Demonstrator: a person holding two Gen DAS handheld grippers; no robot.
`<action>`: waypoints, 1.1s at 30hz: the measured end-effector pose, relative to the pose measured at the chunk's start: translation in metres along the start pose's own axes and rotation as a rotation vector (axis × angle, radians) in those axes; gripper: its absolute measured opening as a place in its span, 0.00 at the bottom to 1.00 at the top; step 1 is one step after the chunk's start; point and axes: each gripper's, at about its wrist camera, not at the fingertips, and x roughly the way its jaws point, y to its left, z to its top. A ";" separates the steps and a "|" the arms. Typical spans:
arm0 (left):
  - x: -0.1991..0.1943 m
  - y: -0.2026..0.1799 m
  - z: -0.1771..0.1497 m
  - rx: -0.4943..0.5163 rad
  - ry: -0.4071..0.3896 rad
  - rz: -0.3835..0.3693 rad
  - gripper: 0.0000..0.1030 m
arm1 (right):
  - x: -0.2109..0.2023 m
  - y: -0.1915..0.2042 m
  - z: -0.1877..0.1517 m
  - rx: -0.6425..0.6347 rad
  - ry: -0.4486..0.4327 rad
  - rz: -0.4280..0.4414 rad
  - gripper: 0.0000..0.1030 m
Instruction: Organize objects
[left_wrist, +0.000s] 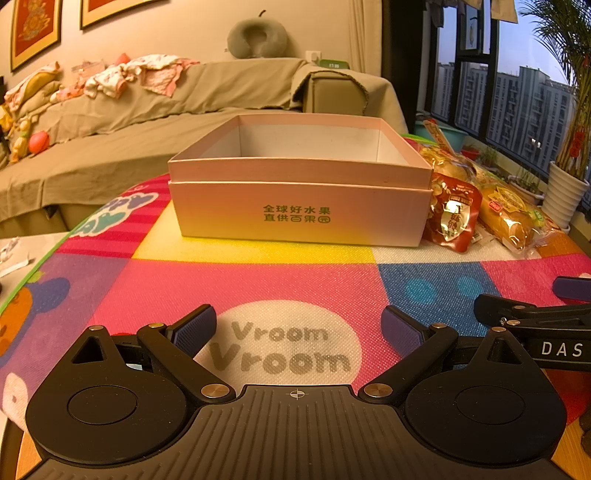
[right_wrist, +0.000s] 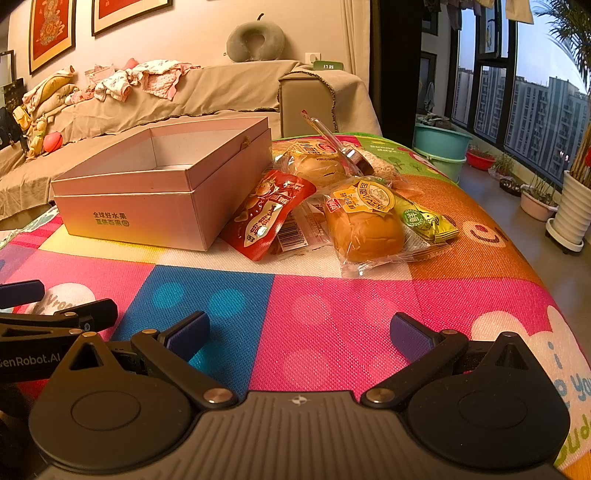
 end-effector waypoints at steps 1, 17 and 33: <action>0.000 0.000 0.000 0.000 0.000 0.000 0.97 | 0.000 0.000 0.000 0.002 0.000 -0.001 1.00; 0.001 0.001 -0.001 0.000 0.000 0.000 0.97 | 0.002 -0.001 0.003 -0.007 0.017 0.011 1.00; -0.003 -0.002 0.003 0.009 0.007 0.005 0.97 | 0.007 -0.001 0.018 -0.032 0.147 0.038 1.00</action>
